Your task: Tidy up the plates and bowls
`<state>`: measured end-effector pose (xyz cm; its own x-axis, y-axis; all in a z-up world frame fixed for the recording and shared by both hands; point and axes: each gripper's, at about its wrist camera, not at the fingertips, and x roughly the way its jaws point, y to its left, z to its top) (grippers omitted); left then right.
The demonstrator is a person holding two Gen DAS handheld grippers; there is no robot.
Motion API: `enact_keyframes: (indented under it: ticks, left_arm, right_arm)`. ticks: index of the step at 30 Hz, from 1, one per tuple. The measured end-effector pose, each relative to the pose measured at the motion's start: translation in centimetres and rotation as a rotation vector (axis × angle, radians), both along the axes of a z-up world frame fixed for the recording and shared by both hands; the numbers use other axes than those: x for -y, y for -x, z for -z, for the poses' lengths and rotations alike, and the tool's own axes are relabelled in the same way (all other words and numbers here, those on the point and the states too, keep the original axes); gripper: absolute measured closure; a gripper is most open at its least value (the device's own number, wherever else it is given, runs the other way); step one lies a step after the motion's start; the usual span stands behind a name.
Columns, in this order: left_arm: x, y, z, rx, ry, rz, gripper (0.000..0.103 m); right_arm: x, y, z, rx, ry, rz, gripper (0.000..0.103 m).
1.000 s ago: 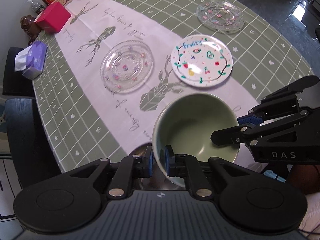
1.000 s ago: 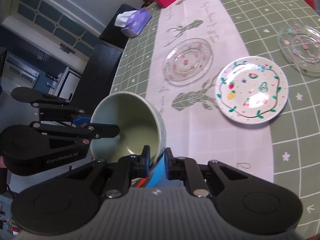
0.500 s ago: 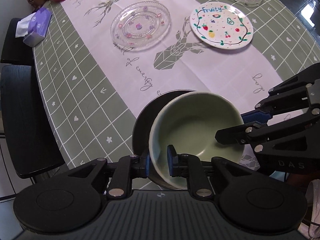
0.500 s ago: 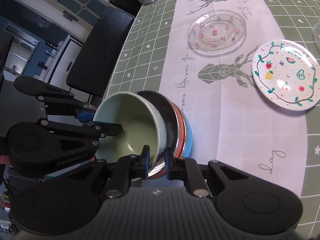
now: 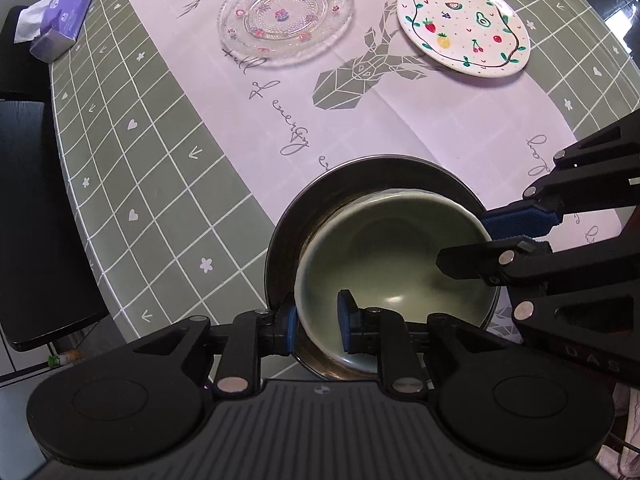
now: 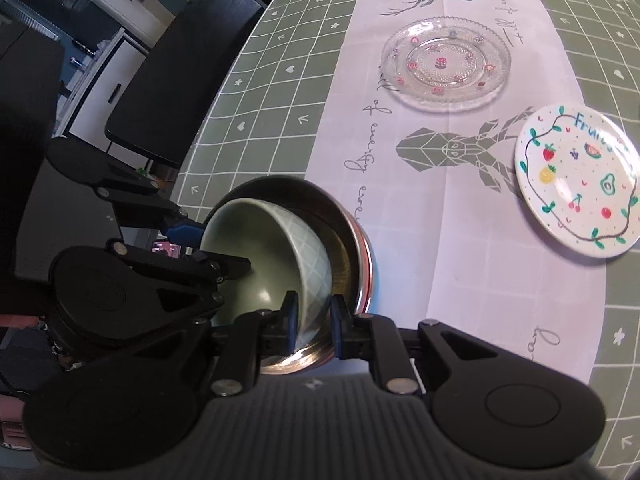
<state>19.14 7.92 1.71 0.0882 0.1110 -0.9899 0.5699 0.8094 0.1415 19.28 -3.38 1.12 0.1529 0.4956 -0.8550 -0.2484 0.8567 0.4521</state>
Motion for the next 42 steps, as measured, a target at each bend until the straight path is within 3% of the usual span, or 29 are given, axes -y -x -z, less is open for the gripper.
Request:
enact_keyframes:
  ticks: [6,10,20,24,29,37,42]
  left_arm:
    - [-0.1,-0.5,0.2,-0.021,-0.003,-0.016,0.08]
    - [0.0,-0.5,0.0,-0.017,-0.002,-0.017,0.08]
    - [0.5,-0.9,-2.7,0.069,0.069,-0.028,0.076]
    - [1.0,-0.9,-3.3,0.126,0.102,-0.019,0.076]
    - [1.5,-1.0,-3.5,0.187,0.133,-0.013,0.076]
    - [1.0,-0.5,-1.7,0.164,0.085,-0.028,0.076]
    - [0.5,-0.3,-2.2,0.183,0.119,-0.045,0.076]
  right_arm:
    - [-0.2,-0.4,0.1,-0.019,0.008,-0.017,0.088]
    - [-0.3,-0.3,-0.1,-0.028,-0.01,-0.025,0.08]
    - [0.6,0.1,-2.2,0.079,0.01,-0.007,0.08]
    - [1.3,0.1,-2.4,0.096,-0.004,0.007,0.09]
    - [1.5,0.1,-2.5,0.128,-0.002,0.012,0.093]
    - [0.9,0.2,-1.1,0.125,0.004,-0.006,0.1]
    - [1.1,0.2,-0.8,0.107,-0.015,-0.003,0.101]
